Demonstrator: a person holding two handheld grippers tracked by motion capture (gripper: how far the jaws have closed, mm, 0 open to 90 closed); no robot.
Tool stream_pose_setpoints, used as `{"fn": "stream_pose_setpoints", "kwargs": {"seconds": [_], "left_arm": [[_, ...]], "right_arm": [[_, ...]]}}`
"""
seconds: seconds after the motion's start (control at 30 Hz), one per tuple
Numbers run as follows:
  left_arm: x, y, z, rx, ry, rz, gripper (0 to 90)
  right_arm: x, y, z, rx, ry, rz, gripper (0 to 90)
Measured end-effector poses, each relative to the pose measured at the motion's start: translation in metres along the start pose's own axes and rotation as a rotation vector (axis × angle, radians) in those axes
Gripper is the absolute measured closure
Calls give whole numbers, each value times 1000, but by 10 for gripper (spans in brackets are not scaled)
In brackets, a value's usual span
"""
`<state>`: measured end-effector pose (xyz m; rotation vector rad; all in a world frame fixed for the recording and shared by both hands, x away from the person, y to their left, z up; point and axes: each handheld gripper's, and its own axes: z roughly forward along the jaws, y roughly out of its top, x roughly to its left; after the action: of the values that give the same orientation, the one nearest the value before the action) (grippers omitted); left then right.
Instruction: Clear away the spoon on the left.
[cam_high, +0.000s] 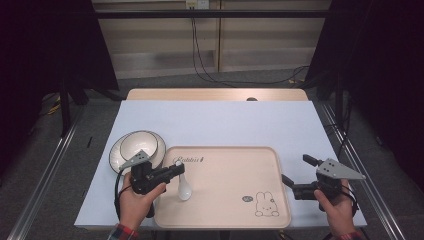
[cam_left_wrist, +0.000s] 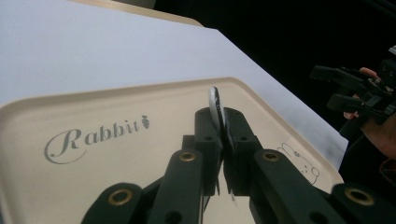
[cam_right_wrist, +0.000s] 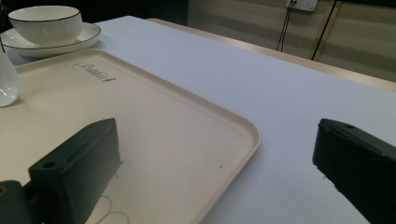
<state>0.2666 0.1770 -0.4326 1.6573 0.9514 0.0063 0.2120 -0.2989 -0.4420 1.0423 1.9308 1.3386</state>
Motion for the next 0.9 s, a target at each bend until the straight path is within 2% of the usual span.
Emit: {"fn": "stream_pose_setpoints", "kwargs": {"seconds": [0.17, 0.27, 0.33, 0.37, 0.5, 0.57, 0.63, 0.67, 0.9], "left_arm": [[6, 0, 3, -1, -9, -13, 852], [9, 1, 6, 8, 33, 27, 826], [12, 0, 8, 4, 40, 21, 818], [12, 1, 9, 8, 65, 33, 805], [14, 1, 11, 12, 83, 54, 777], [15, 0, 13, 8, 99, 74, 739], [15, 0, 15, 14, 135, 110, 703], [15, 0, 16, 23, 142, 116, 713], [22, -5, 25, 41, 172, 112, 686]], "right_arm": [[0, 0, -1, 3, -1, 5, 2], [0, 0, -1, 2, -1, 5, 2], [0, 0, -1, 3, -1, 5, 2], [0, 0, -1, 3, 0, 5, 2], [0, 0, -1, 2, 1, 5, 2], [0, 0, -1, 2, 0, 5, 2], [0, 0, -1, 2, 0, 3, 2], [0, 0, -1, 3, 0, 2, 2], [2, 0, -2, 7, 4, -1, 3]]}}
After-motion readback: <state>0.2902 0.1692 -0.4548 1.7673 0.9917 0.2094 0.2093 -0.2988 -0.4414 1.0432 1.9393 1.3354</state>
